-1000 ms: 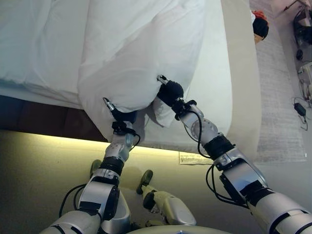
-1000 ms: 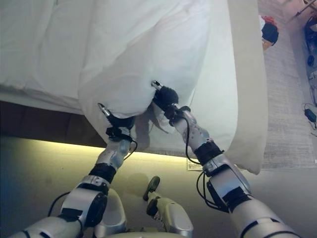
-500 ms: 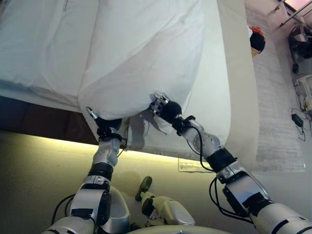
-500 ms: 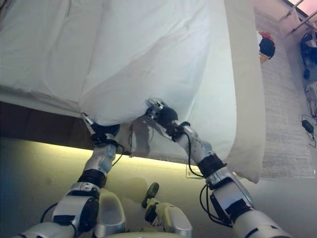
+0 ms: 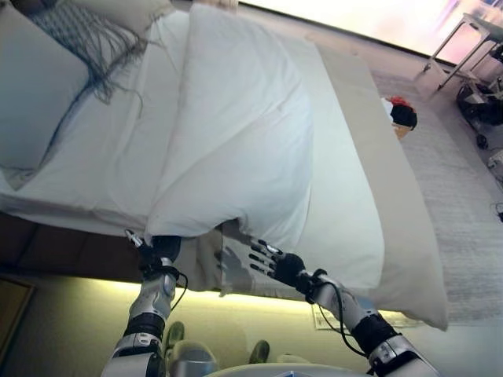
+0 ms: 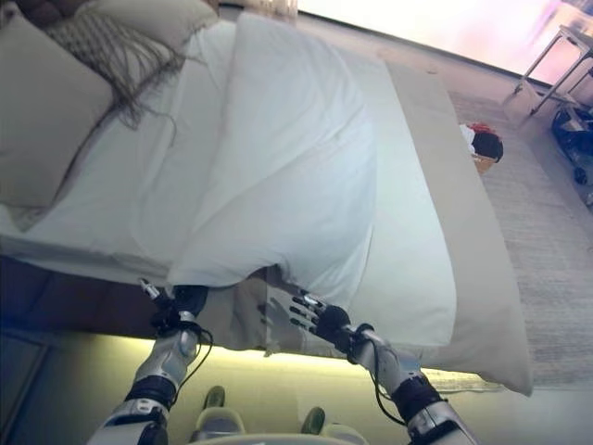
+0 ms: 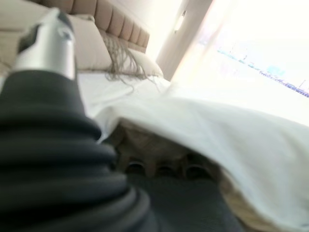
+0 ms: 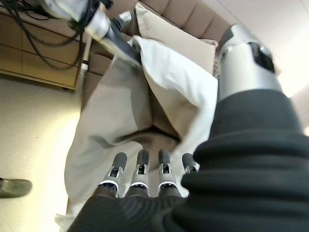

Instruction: Make the bed neatly

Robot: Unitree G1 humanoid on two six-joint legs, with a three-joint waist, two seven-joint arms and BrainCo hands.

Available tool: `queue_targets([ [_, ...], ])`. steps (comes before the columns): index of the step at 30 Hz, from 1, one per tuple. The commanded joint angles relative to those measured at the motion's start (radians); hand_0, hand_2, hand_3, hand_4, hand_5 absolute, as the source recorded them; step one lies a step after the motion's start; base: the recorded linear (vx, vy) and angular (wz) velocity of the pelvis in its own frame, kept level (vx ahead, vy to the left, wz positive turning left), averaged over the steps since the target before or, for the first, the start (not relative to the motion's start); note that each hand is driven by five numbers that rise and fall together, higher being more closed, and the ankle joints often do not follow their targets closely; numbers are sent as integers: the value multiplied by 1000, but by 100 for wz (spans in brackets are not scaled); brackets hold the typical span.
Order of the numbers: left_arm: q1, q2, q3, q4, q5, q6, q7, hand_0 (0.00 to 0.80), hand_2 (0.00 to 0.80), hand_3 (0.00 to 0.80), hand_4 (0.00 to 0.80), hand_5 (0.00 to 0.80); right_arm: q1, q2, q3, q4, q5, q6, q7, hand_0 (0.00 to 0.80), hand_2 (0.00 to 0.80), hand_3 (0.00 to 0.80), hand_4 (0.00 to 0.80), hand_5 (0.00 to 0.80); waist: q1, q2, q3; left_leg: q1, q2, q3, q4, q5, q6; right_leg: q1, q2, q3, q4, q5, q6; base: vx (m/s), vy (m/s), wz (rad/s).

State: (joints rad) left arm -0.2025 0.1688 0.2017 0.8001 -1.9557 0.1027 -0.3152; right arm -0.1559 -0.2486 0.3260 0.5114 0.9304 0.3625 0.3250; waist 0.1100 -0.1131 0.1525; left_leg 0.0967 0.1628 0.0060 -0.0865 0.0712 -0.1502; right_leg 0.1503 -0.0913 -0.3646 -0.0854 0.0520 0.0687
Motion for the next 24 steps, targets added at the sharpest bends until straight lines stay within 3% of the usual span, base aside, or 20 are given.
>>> queue_targets([
  [1,6,91,83,4,-16,-19,-31,0,0,0,0,0,34,-13,-48,22,-37,-17,48,0,0,0,0,0,34,22,-87,12,-48,21,0,-51,57,40,-128,11,44,-26,85,56,99,2],
  [6,63,139,115,43,67,19,-23,0,0,0,0,0,77,-29,-93,42,-61,-24,78,0,0,0,0,0,34,46,-106,23,-60,25,-1,-52,64,48,-136,8,42,-27,85,29,72,1],
  [13,119,217,227,161,124,69,-29,0,0,0,0,0,84,-56,-153,119,-89,-24,95,0,0,0,0,0,47,78,-112,13,-71,10,0,-46,69,45,-143,-5,56,-42,83,3,62,-1],
  [24,194,319,393,296,104,89,-14,0,0,0,0,0,95,-95,-200,141,-71,-37,99,0,0,0,0,0,87,93,-105,-12,-79,-26,3,-46,67,42,-154,-43,61,-55,89,-17,54,4],
])
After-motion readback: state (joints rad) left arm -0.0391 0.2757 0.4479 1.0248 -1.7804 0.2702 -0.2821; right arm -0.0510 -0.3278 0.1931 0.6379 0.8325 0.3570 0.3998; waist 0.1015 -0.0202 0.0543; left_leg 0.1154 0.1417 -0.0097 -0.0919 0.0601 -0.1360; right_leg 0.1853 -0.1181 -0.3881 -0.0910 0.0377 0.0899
